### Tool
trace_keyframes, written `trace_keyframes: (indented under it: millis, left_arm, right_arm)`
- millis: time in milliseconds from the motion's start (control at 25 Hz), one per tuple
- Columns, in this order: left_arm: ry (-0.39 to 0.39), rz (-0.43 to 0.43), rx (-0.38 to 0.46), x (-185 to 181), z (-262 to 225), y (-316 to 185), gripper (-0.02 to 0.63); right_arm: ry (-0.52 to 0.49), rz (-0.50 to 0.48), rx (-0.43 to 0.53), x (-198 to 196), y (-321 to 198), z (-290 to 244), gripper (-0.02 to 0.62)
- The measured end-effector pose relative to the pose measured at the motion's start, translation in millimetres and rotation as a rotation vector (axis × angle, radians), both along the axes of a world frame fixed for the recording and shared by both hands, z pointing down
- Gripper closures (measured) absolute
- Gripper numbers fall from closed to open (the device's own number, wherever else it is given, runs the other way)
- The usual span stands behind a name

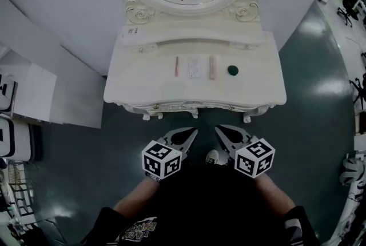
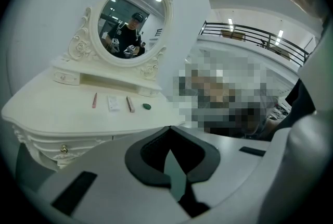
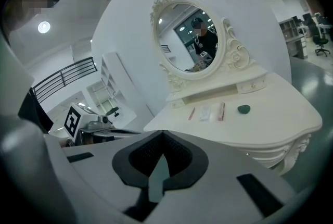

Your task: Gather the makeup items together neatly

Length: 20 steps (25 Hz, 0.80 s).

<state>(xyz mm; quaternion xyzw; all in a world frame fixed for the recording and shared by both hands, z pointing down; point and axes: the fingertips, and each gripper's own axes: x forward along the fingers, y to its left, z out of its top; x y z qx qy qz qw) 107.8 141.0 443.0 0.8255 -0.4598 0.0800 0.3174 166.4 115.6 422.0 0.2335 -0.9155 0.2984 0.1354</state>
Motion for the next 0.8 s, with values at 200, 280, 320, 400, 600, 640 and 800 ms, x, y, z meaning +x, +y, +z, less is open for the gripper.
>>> trace_keyframes:
  millis: [200,280,320,400,600,640,800]
  left_arm:
    - [-0.015,0.015,-0.002,4,3,-4,0.598]
    - [-0.015,0.015,-0.006,5,5,-4,0.598]
    - [-0.015,0.014,-0.007,5,6,-5,0.598]
    - [-0.015,0.012,-0.008,5,7,-6,0.598]
    - [-0.017,0.008,-0.008,7,8,-10,0.598]
    - [-0.016,0.006,-0.009,7,8,-11,0.598]
    - [-0.009,0.000,-0.021,9,11,-14,0.598]
  right_arm:
    - [0.002,-0.006,-0.013,0,-2,6,0.566]
    - [0.003,-0.007,-0.015,0,-3,8,0.566]
    - [0.004,-0.008,-0.016,1,-3,8,0.566]
    - [0.005,-0.008,-0.017,2,-4,9,0.566]
    - [0.006,-0.007,-0.020,6,-7,11,0.566]
    - [0.006,-0.008,-0.021,7,-8,11,0.566]
    - [0.009,-0.007,-0.028,10,-11,13,0.566]
